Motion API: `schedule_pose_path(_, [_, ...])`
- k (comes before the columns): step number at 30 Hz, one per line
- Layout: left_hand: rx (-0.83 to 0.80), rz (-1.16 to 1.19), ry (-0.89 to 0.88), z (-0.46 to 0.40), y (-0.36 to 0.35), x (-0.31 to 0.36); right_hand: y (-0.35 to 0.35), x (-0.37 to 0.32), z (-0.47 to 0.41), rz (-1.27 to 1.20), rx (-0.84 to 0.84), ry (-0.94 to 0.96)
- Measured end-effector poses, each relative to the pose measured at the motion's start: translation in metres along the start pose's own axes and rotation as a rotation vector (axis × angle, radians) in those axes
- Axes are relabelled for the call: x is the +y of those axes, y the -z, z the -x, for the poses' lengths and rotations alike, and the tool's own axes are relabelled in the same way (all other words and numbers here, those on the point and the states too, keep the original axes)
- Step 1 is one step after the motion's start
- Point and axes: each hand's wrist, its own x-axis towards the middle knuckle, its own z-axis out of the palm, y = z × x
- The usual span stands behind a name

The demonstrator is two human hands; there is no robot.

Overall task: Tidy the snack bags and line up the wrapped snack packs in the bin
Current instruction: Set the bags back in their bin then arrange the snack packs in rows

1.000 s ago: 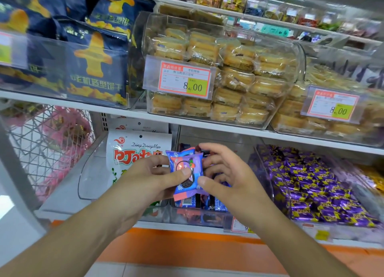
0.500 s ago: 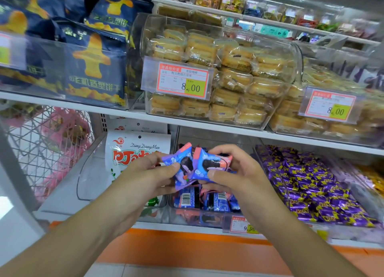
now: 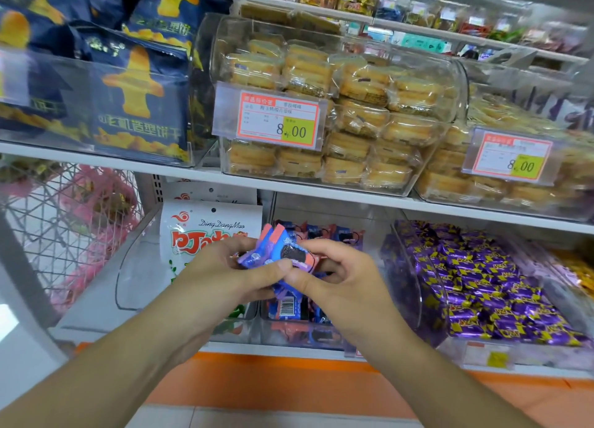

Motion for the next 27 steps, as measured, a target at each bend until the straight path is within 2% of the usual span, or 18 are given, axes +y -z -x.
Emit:
schedule_pose_path(4, [0.13, 0.011, -0.009, -0.01, 0.025, 0.01, 0.011, 0.006, -0.016, 0.074, -0.046, -0.026])
schedule_pose_path(9, [0.265, -0.213, -0.048, -0.013, 0.047, 0.013, 0.027, 0.031, -0.059, 0.358, -0.006, -0.067])
schedule_pose_path(16, [0.218, -0.288, -0.039, -0.022, 0.05, 0.007, 0.003, 0.068, -0.102, 0.704, -0.342, -0.134])
schedule_pose_path(19, [0.209, -0.307, -0.024, -0.025, 0.05, 0.006, 0.0, 0.075, -0.108, 0.799, -0.374, -0.151])
schedule_pose_path(27, [0.189, -0.372, 0.004, -0.026, 0.056, 0.001, -0.001, 0.083, -0.115, 0.798, -0.393, -0.199])
